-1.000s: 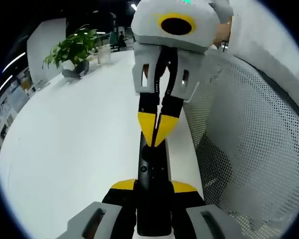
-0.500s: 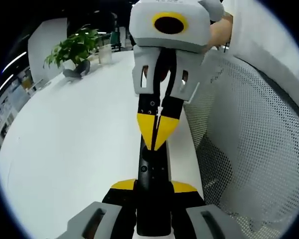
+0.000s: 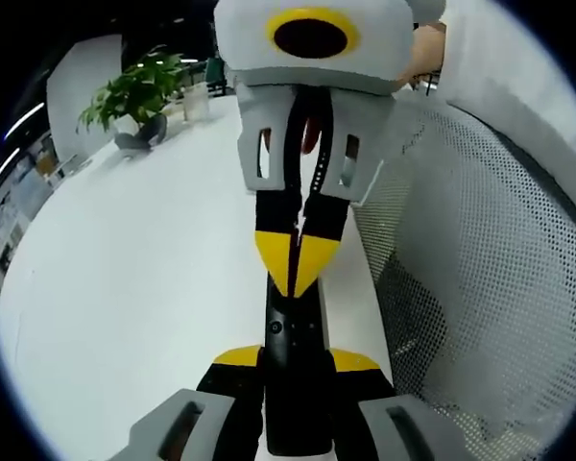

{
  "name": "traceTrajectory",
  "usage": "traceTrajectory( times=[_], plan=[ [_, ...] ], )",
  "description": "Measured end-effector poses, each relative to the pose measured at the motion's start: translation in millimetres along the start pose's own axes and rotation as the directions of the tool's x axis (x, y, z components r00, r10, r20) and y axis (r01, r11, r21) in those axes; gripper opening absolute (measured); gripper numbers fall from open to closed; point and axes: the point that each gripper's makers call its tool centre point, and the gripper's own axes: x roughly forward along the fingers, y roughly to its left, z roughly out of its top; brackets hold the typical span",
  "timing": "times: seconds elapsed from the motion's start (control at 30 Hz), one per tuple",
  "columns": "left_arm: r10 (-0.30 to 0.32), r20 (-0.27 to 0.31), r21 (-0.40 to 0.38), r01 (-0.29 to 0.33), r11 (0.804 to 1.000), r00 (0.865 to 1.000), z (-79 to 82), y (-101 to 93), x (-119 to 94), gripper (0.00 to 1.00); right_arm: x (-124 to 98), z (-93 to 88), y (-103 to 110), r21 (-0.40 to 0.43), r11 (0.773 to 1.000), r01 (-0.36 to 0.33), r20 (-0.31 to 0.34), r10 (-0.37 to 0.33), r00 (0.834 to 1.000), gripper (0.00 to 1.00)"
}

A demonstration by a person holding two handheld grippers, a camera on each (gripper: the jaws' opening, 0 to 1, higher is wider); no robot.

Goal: Press the specified remote control buttons in sequence, fully releasing each button before pressing the next.

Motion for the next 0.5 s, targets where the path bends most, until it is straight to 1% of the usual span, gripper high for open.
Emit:
traceTrajectory(
  times=[0.03, 0.07, 0.1, 0.13, 0.2, 0.23, 0.27, 0.33, 0.37, 0.4, 0.47, 0.5],
  plan=[
    [0.001, -0.002, 0.001, -0.001, 1.000, 1.000, -0.2, -0.1, 0.0, 0.23, 0.0, -0.1, 0.0, -0.003, 1.000, 0.002, -0.001, -0.002, 1.000, 0.00],
    [0.002, -0.005, 0.009, -0.002, 1.000, 1.000, -0.6, -0.3, 0.1, 0.23, 0.8, 0.8, 1.2, -0.039, 0.999, 0.020, -0.007, -0.020, 1.000, 0.00],
    [0.003, -0.007, 0.017, -0.002, 1.000, 1.000, -0.9, -0.4, 0.1, 0.23, 0.9, 1.0, 0.4, -0.091, 0.995, 0.042, -0.030, -0.045, 0.999, 0.00],
    [0.004, -0.007, 0.018, -0.004, 1.000, 1.000, -1.0, -0.6, 0.0, 0.23, 1.4, 1.0, 1.9, -0.205, 0.977, 0.062, -0.073, -0.079, 0.994, 0.00],
    [0.006, -0.007, 0.023, -0.005, 1.000, 1.000, -1.1, -0.6, -0.1, 0.23, 2.7, 1.0, 3.9, -0.275, 0.957, 0.097, -0.088, -0.125, 0.988, 0.00],
    [0.007, -0.007, 0.023, -0.006, 1.000, 1.000, -1.1, -0.6, -0.1, 0.23, 2.7, 0.6, 4.3, -0.270, 0.957, 0.102, -0.083, -0.128, 0.988, 0.00],
    [0.008, -0.007, 0.022, -0.007, 1.000, 1.000, -1.0, -0.6, -0.1, 0.23, 2.3, 0.2, 4.2, -0.235, 0.967, 0.097, -0.072, -0.117, 0.991, 0.00],
    [0.012, -0.011, 0.021, -0.011, 1.000, 1.000, -0.7, -0.5, 0.0, 0.23, 0.8, 1.5, 2.6, -0.140, 0.987, 0.080, -0.015, -0.083, 0.996, 0.00],
    [0.015, -0.014, 0.020, -0.014, 1.000, 1.000, -0.6, -0.4, 0.1, 0.23, 0.0, 1.7, 2.1, -0.127, 0.990, 0.066, 0.012, -0.065, 0.998, 0.00],
    [0.016, -0.017, 0.020, -0.016, 1.000, 1.000, -0.6, -0.5, 0.1, 0.23, -0.7, 2.0, 2.0, -0.123, 0.991, 0.059, 0.025, -0.057, 0.998, 0.00],
    [0.019, -0.023, 0.022, -0.019, 1.000, 1.000, -0.6, -1.0, 0.3, 0.23, -2.3, 1.0, 1.8, -0.118, 0.991, 0.056, 0.029, -0.053, 0.998, 0.00],
    [-0.008, 0.004, 0.009, 0.008, 1.000, 1.000, 3.7, -6.6, 3.1, 0.23, -2.3, 2.8, 2.3, -0.127, 0.990, 0.064, 0.035, -0.060, 0.998, 0.00]
  ],
)
